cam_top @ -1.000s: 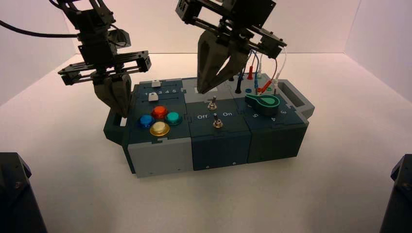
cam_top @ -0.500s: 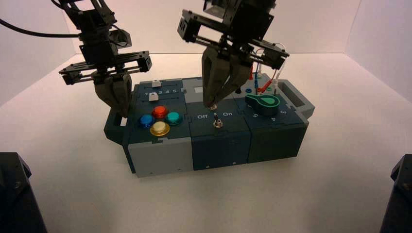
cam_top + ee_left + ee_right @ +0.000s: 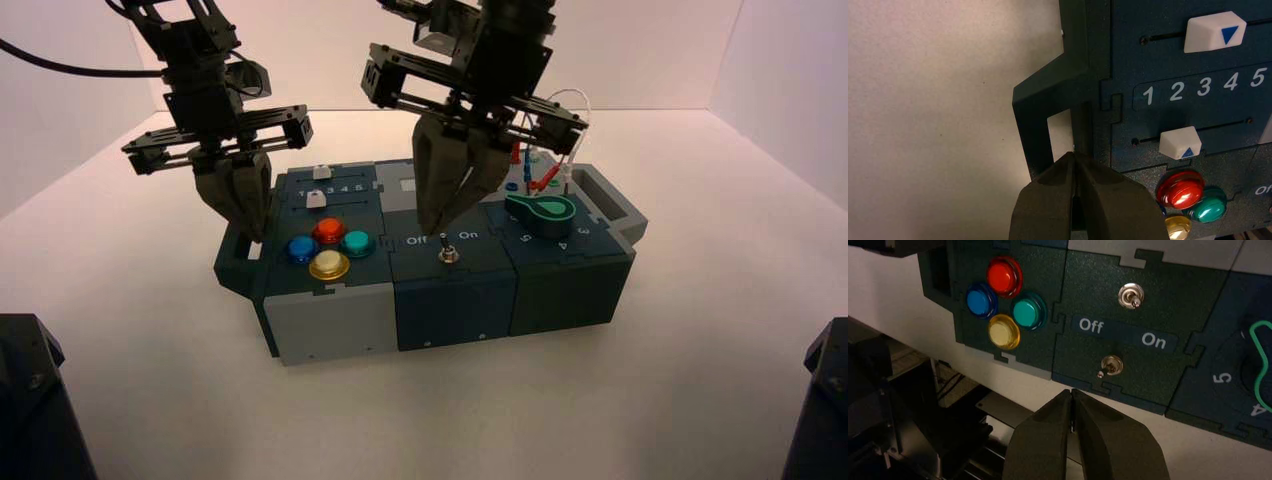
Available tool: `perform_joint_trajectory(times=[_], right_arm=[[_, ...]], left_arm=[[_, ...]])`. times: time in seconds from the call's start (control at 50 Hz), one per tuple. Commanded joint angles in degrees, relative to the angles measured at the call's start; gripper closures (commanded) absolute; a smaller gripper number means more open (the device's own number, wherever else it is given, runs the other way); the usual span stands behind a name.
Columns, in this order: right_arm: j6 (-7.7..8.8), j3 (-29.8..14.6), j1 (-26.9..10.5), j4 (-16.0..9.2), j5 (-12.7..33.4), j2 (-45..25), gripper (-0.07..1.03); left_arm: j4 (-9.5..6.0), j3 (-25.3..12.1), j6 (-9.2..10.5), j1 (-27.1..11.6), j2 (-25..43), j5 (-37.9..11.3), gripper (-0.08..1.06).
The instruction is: Flip the bottom switch on with the right gripper.
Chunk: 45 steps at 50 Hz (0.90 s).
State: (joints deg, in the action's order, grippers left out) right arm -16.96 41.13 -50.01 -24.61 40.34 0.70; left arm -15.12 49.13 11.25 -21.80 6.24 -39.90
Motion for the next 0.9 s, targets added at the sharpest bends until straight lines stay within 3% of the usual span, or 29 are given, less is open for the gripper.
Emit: perform_joint_trajectory(times=[0.02, 0.52, 0.9], right_arm=[[-0.44, -2.02, -0.35, 0.53, -0.18, 0.00, 0.98], [-0.44, -3.34, -0.44, 2.29, 0.70, -2.55, 0.98], [-2.90, -4.13, -0.44, 6.68, 1.85, -3.25, 0.98]], left_arm=[[1.67, 0.44, -0.88, -0.53, 4.13, 1.05, 1.01], [1.58, 0.44, -1.14, -0.53, 4.13, 1.05, 1.01], [1.67, 0.35, -1.32, -0.62, 4.13, 1.05, 1.01]])
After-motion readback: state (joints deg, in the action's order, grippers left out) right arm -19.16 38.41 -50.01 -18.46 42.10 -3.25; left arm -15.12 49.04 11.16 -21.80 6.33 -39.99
